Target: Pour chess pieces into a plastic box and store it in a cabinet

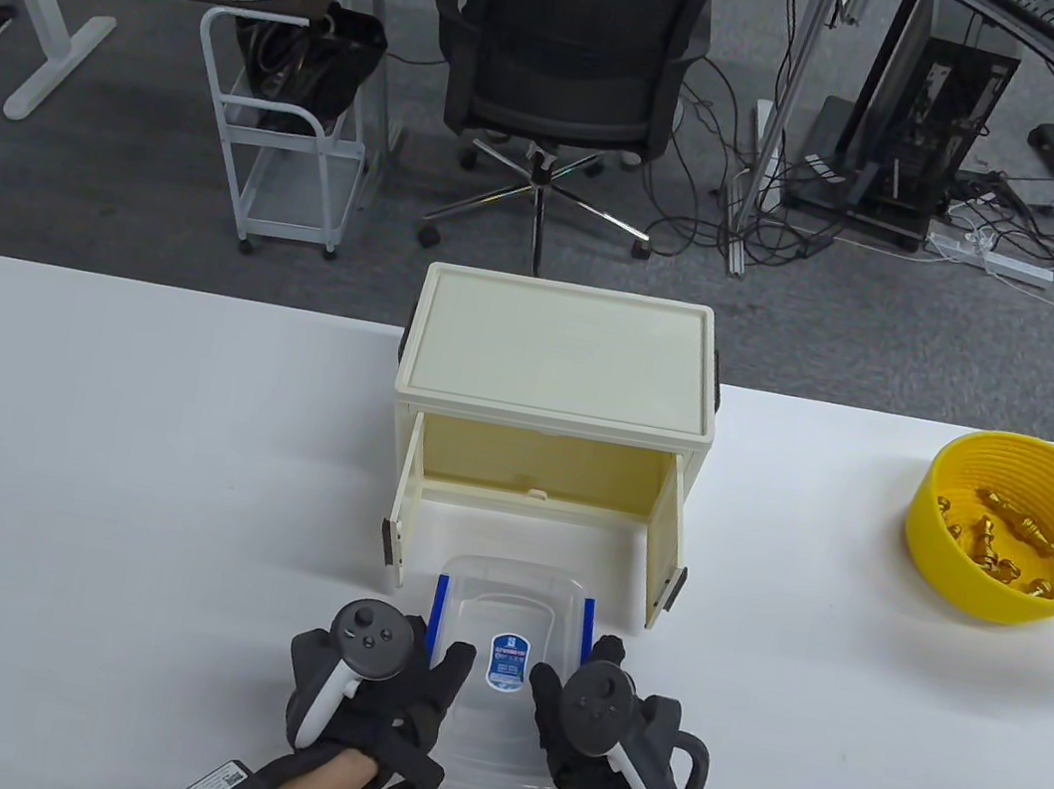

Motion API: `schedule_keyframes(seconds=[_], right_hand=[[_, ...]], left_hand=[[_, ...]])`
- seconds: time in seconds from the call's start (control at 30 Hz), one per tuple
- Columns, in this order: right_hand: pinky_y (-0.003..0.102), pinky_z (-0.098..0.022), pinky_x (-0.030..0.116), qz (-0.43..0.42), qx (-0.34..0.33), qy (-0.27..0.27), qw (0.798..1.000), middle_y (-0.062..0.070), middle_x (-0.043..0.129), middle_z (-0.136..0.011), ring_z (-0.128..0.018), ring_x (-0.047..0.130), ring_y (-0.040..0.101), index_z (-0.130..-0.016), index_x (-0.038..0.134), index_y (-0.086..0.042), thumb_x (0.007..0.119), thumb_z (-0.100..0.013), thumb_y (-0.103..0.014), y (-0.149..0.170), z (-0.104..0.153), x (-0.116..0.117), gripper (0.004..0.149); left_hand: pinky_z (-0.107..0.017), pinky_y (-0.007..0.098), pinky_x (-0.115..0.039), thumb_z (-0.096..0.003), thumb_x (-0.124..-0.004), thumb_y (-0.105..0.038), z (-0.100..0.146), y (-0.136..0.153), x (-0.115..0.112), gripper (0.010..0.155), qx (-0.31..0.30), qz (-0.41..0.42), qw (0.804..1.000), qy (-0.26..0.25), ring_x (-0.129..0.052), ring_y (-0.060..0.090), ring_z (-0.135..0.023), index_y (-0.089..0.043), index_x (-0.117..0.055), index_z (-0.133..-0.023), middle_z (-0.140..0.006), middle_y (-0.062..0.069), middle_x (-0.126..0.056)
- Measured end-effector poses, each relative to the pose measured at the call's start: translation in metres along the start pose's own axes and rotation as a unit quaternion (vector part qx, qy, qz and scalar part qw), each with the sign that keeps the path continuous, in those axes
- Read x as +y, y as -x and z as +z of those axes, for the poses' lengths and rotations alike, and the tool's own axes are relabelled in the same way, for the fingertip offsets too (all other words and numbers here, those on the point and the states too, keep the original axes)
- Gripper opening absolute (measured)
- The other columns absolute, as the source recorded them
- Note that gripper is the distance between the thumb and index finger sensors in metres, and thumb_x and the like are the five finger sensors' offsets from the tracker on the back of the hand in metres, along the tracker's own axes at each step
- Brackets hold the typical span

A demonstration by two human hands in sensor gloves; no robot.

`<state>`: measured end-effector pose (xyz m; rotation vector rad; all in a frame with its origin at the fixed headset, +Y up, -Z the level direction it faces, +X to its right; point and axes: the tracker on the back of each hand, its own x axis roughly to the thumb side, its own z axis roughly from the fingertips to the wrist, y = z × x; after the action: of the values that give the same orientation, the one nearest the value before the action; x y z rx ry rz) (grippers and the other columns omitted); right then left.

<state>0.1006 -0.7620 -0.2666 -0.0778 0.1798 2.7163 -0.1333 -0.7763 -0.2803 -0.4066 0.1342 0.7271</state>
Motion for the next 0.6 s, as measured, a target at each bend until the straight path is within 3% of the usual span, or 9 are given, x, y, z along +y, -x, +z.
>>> schedule_keyframes(seconds=[0.23, 0.6], right_hand=[[0.038, -0.035, 0.083, -0.172, 0.031, -0.081, 0.981, 0.026, 0.082, -0.078, -0.051, 0.091, 0.037, -0.107, 0.037, 0.012, 0.054, -0.062, -0.056, 0.022, -0.009, 0.009, 0.083], [0.034, -0.029, 0.081, -0.242, 0.023, -0.121, 0.962, 0.026, 0.08, -0.069, -0.042, 0.089, 0.028, -0.106, 0.038, 0.01, 0.053, -0.059, -0.058, 0.035, -0.015, 0.013, 0.084]], left_hand=[[-0.036, 0.035, -0.085, -0.0575, -0.05, -0.063, -0.003, 0.008, -0.001, 0.08, -0.003, 0.039, 0.999, 0.016, -0.093, 0.023, -0.05, -0.004, -0.032, -0.109, -0.077, 0.016, -0.079], [-0.032, 0.034, -0.085, -0.0563, -0.052, -0.064, -0.008, 0.018, -0.002, 0.079, -0.021, 0.09, 0.995, 0.025, -0.093, 0.02, -0.045, -0.004, -0.04, -0.106, -0.071, 0.016, -0.08]])
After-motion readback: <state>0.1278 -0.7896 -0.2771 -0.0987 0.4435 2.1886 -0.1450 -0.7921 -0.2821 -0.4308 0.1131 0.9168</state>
